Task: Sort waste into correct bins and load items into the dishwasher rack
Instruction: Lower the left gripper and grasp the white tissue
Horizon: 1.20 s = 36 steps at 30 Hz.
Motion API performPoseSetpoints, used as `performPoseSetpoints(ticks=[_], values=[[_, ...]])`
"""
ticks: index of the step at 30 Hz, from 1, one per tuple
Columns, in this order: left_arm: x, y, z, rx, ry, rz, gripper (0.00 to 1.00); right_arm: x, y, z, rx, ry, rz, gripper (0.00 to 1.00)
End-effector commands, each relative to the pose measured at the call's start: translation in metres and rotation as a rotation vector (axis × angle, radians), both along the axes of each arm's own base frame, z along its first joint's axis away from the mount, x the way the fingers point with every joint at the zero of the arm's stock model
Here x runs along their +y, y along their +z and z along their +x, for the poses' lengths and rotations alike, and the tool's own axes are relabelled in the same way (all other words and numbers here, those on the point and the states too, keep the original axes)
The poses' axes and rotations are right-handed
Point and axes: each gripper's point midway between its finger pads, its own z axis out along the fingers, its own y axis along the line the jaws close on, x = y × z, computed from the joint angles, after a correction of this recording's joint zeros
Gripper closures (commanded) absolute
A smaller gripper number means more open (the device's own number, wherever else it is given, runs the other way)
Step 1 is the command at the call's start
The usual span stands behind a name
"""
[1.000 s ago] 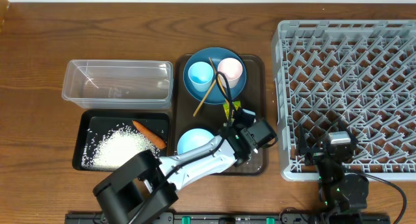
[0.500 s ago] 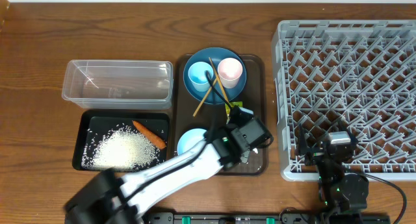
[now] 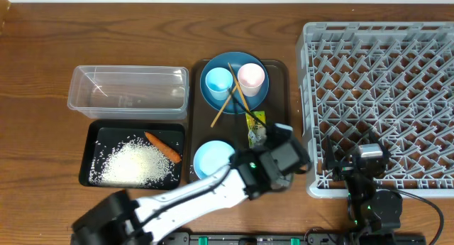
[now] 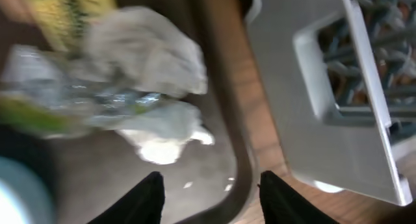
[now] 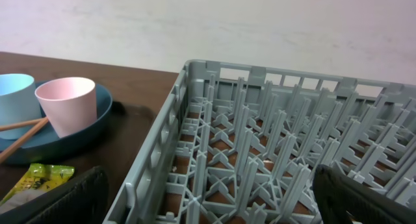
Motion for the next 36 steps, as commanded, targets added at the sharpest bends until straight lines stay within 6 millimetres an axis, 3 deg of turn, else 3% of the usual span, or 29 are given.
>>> performPoseSetpoints(ticks=[1, 12, 18, 36], values=[[-0.003, -0.022, -0.004, 0.017, -0.001, 0.04, 0.47, 0.001, -0.001, 0.0, 0.0, 0.007, -0.013, 0.01], [0.005, -0.065, 0.007, -0.006, 0.031, 0.161, 0.45, 0.001, -0.001, 0.0, 0.0, 0.007, -0.013, 0.01], [0.01, -0.063, 0.016, -0.06, 0.056, 0.188, 0.45, 0.001, -0.001, 0.0, 0.0, 0.007, -0.013, 0.01], [0.016, -0.07, 0.016, -0.061, 0.058, 0.21, 0.46, 0.001, -0.001, 0.0, 0.0, 0.007, -0.013, 0.01]])
